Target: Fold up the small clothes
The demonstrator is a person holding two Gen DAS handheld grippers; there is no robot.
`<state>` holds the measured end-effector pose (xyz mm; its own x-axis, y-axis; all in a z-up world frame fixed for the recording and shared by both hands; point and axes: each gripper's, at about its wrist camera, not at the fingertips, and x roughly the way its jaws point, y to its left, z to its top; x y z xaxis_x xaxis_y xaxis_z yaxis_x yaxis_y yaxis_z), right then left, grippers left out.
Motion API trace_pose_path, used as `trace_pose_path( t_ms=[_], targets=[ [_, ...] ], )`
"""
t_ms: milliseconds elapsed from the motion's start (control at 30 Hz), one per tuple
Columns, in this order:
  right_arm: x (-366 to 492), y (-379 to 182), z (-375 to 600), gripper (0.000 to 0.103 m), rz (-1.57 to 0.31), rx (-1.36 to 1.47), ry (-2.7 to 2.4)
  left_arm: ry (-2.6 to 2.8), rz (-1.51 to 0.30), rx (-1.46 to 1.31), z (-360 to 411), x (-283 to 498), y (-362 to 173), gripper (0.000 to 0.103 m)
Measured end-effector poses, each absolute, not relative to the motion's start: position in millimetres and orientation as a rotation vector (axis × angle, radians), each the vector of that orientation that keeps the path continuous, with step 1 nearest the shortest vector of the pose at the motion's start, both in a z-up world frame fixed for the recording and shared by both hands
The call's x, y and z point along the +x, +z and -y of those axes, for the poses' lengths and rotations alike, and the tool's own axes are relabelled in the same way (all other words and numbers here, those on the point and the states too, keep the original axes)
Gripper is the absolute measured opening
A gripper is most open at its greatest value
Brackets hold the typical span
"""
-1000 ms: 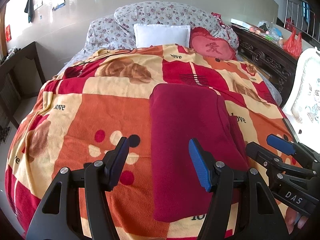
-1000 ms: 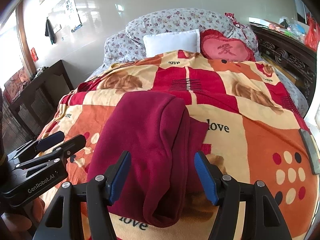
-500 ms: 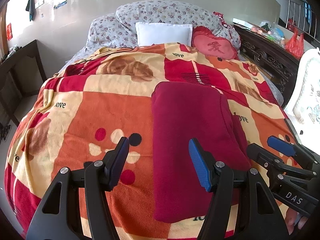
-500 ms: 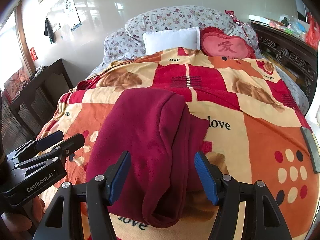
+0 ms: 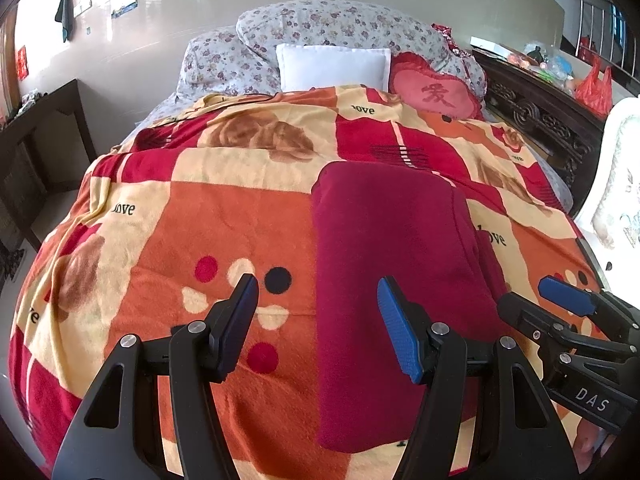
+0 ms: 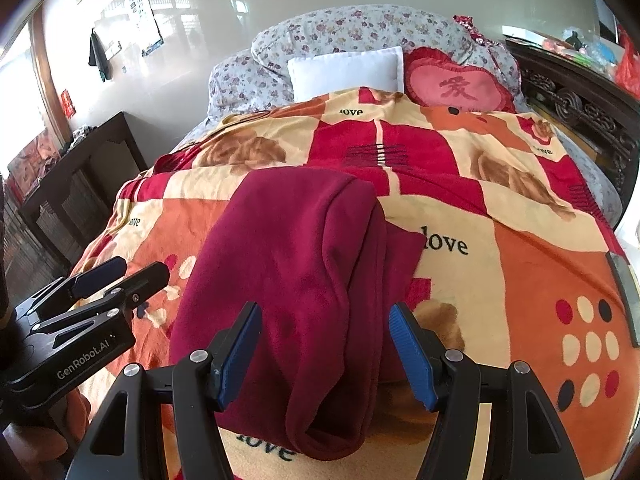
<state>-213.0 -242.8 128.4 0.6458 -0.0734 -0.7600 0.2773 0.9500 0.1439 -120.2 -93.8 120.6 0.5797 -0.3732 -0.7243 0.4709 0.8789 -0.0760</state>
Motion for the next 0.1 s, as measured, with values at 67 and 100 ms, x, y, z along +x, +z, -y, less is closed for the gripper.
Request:
trace_pose_path(
  t_ms=[67, 100],
  targets=[
    [-212.8, 127.8, 243.9, 0.064, -0.849, 0.260, -0.201, -0.501, -0.825, 0.124, 93.0, -117.8, 119.4, 0.062],
    [-212.6, 127.4, 245.2, 0.064, -0.849, 0.260, -0.200, -0.503, -0.832, 0.123, 92.3, -116.3, 118.9, 0.062]
  ],
)
